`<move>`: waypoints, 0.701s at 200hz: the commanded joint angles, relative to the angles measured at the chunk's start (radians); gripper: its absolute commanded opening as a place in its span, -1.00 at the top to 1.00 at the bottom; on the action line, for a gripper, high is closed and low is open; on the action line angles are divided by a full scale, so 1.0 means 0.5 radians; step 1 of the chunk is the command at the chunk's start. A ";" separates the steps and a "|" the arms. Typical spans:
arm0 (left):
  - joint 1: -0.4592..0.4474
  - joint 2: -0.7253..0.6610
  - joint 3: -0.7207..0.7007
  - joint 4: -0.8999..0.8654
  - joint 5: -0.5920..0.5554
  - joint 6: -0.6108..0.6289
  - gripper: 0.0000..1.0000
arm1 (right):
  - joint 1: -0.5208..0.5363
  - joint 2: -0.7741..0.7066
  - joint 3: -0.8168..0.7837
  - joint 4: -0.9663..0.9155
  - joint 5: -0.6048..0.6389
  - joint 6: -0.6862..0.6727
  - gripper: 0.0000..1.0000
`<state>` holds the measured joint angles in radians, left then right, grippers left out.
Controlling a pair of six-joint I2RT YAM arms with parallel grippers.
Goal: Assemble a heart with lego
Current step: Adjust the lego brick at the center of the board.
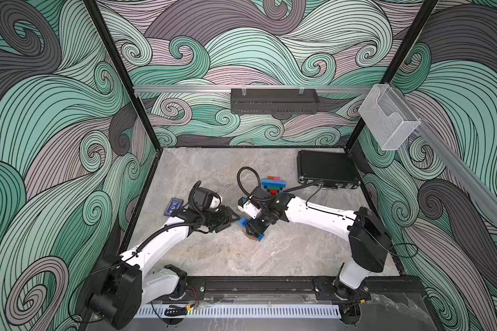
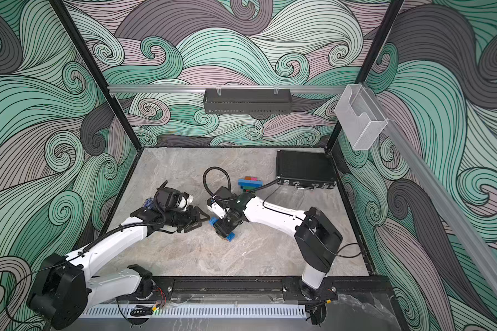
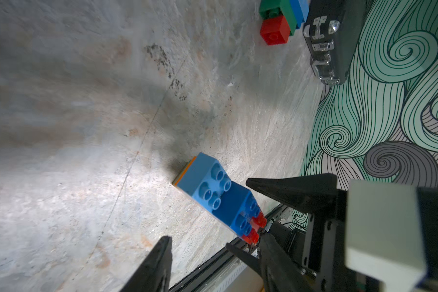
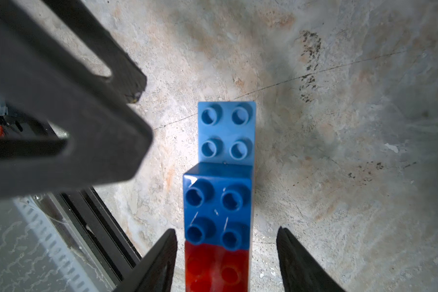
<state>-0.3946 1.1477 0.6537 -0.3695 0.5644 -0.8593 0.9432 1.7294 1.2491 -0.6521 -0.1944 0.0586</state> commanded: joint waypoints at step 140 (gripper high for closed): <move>0.377 -0.021 -0.040 -0.349 0.059 0.242 -0.11 | -0.241 0.470 0.487 -0.176 -0.817 -0.550 0.23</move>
<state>-0.2279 1.1324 0.6163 -0.4934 0.5728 -0.7780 0.8490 1.9133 1.4349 -0.6773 -0.4984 -0.1501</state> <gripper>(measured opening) 0.558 0.377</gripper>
